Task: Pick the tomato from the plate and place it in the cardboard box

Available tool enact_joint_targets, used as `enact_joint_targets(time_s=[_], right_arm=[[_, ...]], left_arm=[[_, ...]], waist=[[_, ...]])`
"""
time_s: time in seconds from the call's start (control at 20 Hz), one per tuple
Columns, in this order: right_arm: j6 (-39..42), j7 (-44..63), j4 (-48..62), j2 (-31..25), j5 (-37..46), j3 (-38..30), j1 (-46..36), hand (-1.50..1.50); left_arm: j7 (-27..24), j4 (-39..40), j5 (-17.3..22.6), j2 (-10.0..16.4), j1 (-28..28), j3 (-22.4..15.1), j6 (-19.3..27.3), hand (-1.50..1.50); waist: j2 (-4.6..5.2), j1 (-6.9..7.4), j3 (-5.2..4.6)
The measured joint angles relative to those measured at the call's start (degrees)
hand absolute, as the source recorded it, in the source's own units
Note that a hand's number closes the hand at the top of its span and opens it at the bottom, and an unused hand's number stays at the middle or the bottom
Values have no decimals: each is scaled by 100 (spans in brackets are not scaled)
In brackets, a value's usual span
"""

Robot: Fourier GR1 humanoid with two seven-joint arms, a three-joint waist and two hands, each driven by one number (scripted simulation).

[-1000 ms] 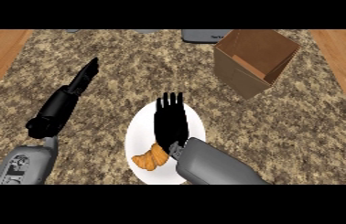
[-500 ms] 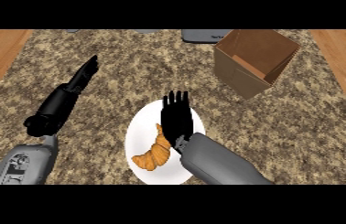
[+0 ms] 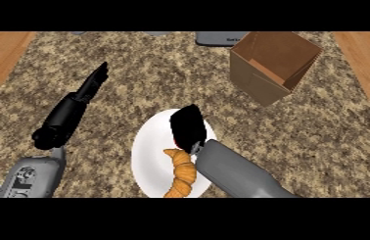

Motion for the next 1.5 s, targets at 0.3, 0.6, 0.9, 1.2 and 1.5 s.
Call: enact_joint_targets(time_s=[0.3,0.6,0.9,1.2,1.5], right_arm=[[-446,-535,96,4,-765,-307,-309,150],[-1035,-1219,361,9,-1805,-760,-887,150],[-1591,-1288,431,10,-1901,-685,-1671,150],[-1896,-614,73,1,-1797,-994,-2224,150],[-2499,382,-93,-189,-1614,-1803,-2465,150]], left_arm=[[12,-29,13,-20,-57,19,-81,0],[33,86,0,-55,-280,-19,-150,0],[-45,132,-19,-42,-202,47,-163,0],[56,21,-44,-59,-92,105,-115,0],[64,11,-53,-50,-32,154,-107,0]], waist=[[40,126,2],[83,273,4],[42,194,0],[-7,46,-1],[-26,-62,0]])
